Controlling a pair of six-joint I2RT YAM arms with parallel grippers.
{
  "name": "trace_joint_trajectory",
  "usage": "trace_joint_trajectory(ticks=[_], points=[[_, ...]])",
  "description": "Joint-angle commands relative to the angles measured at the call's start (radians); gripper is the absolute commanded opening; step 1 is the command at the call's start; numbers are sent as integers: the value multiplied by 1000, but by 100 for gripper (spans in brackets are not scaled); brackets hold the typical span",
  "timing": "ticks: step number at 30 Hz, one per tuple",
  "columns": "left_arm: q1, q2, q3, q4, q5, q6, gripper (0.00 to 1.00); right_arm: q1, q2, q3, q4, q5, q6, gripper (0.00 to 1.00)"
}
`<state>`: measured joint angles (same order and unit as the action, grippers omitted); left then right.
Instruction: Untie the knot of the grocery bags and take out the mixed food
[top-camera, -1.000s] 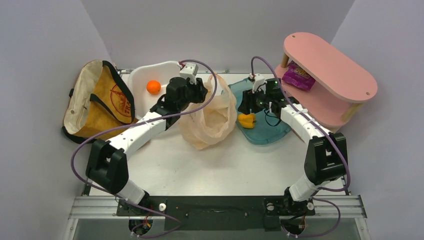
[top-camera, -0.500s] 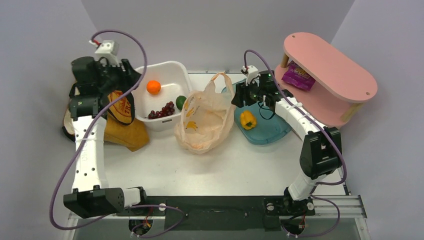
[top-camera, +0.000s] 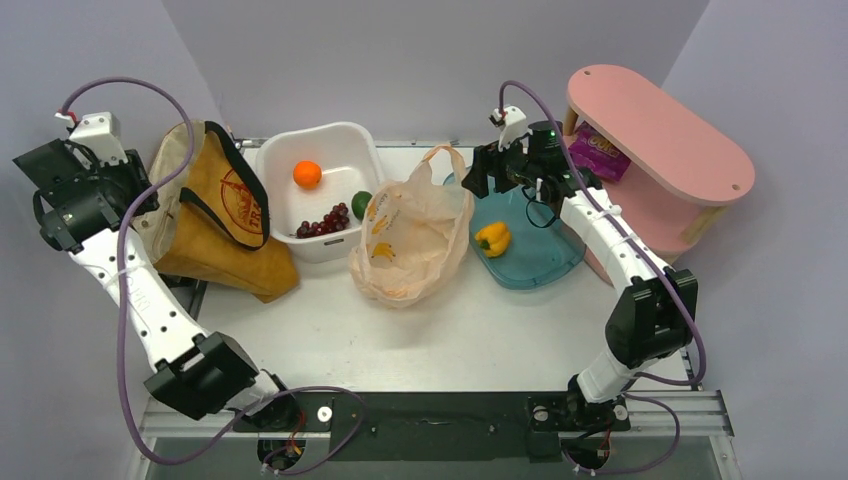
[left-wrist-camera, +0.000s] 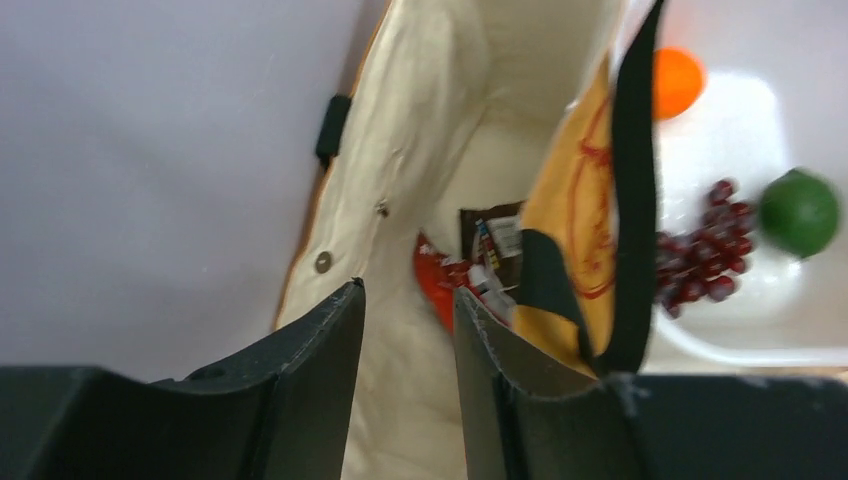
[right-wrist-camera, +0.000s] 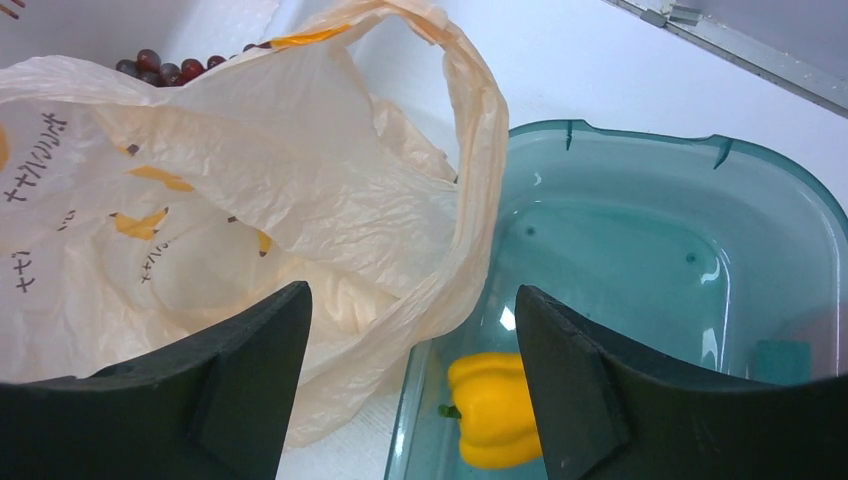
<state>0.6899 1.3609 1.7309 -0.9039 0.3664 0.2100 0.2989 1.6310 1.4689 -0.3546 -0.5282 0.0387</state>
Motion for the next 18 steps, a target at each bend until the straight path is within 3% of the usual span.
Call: trace_joint_trajectory(ticks=[1,7,13,18], points=[[27,67,10,-48,-47,159,34,11,-70,18,-18,-20,5,71],[-13,170,-7,-128,5,266,28,11,-87,23,-64,-16,-14,71],[-76,127,-79,-256,203,293,50,13,-89,48,-88,-16,-20,72],[-240,18,-262,-217,153,249,52,51,-103,62,-97,-55,-22,75]])
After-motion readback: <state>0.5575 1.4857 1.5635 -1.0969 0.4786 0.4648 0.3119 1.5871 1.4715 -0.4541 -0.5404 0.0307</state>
